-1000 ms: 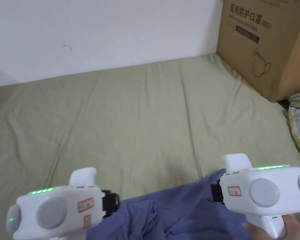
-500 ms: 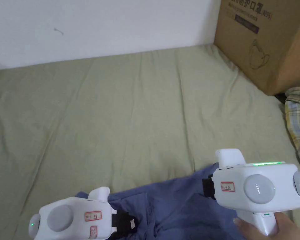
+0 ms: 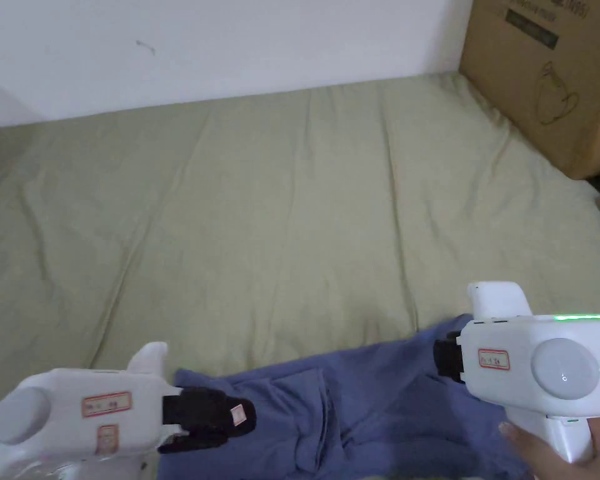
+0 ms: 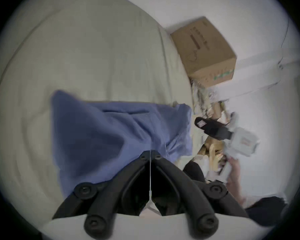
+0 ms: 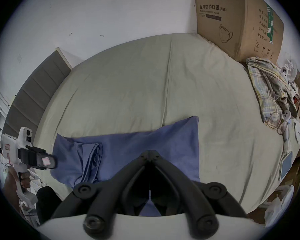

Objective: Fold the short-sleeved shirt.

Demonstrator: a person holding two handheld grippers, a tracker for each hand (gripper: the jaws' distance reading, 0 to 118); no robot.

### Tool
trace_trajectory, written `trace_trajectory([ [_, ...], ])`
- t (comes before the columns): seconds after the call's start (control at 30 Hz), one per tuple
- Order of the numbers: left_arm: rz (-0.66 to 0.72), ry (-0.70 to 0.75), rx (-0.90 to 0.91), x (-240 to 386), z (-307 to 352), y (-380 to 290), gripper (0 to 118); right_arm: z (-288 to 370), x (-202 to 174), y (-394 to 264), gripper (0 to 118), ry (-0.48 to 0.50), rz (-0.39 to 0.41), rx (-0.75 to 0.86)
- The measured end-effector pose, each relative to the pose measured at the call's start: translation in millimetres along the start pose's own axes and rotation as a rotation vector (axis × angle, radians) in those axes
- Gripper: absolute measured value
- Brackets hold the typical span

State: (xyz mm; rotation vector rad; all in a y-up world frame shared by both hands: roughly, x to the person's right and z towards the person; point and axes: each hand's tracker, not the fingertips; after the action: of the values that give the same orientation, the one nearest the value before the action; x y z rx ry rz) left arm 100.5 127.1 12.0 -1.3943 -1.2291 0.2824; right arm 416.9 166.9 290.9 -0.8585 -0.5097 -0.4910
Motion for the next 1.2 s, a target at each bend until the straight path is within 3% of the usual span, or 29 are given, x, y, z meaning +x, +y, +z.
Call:
trace_trajectory([
  [0.1, 0.085, -0.045, 0.081, -39.8, 41.5, -4.3, 1, -0.2, -1.7, 1.6, 1, -0.004, 0.004, 0.006],
  [0.17, 0.126, -0.087, 0.148, -64.5, 57.9, -10.7, 9, -0.4, -3.0, 2.1, 1, -0.002, 0.005, 0.006],
  [0.2, 0.136, -0.136, 0.182, -80.0, 63.4, -14.4, 24, -0.8, -3.7, 2.2, 1, -0.001, 0.007, 0.004],
  [0.27, 0.207, -0.139, 0.22, -104.4, 65.4, -19.5, 105, -1.6, -5.9, 2.5, 1, 0.0, 0.021, -0.007],
  [0.3, 0.233, -0.136, 0.195, -109.3, 59.1, -20.1, 118, -1.5, -7.0, 2.5, 1, -0.003, 0.03, -0.011],
  [0.7, 0.222, -0.454, -0.063, -95.1, -45.8, 1.1, 117, -2.6, -5.9, 2.9, 1, -0.034, 0.062, -0.036],
  [0.73, 0.219, -0.458, -0.07, -92.6, -52.2, 0.3, 103, -3.1, -6.2, 2.5, 1, -0.033, 0.062, -0.041],
  [0.77, 0.211, -0.45, -0.057, -91.8, -54.6, 0.5, 73, -3.6, -6.5, 1.8, 1, -0.031, 0.064, -0.046],
  [0.8, 0.211, -0.45, -0.047, -93.3, -55.1, 0.5, 73, -3.8, -6.9, 1.0, 1, -0.029, 0.067, -0.049],
  [0.83, 0.232, -0.427, -0.031, -100.1, -54.9, 1.3, 58, -4.0, -7.4, 0.0, 1, -0.029, 0.073, -0.052],
  [0.87, 0.249, -0.293, -0.021, -103.6, -57.7, -0.6, 12, -4.2, -7.7, -1.2, 1, -0.029, 0.078, -0.055],
  [0.9, 0.208, -0.127, -0.02, -103.7, -59.6, -5.9, 9, -4.2, -7.9, -1.7, 1, -0.031, 0.082, -0.058],
  [0.97, 0.183, -0.27, 0.04, -120.5, -52.6, 1.6, 9, -4.1, -8.1, -1.8, 1, -0.03, 0.085, -0.066],
  [1.07, 0.075, -0.116, 0.025, -109.4, -33.8, 9.1, 9, -0.5, -8.2, 0.8, 1, -0.026, 0.088, -0.066],
  [1.1, 0.031, -0.065, 0.036, -68.7, -34.6, -12.4, 9, 1.7, -8.3, 2.4, 1, -0.024, 0.09, -0.063],
  [1.2, -0.026, 0.052, 0.058, -45.5, 1.9, -16.6, 9, 8.2, -9.9, 6.6, 1, -0.022, 0.097, -0.041],
])
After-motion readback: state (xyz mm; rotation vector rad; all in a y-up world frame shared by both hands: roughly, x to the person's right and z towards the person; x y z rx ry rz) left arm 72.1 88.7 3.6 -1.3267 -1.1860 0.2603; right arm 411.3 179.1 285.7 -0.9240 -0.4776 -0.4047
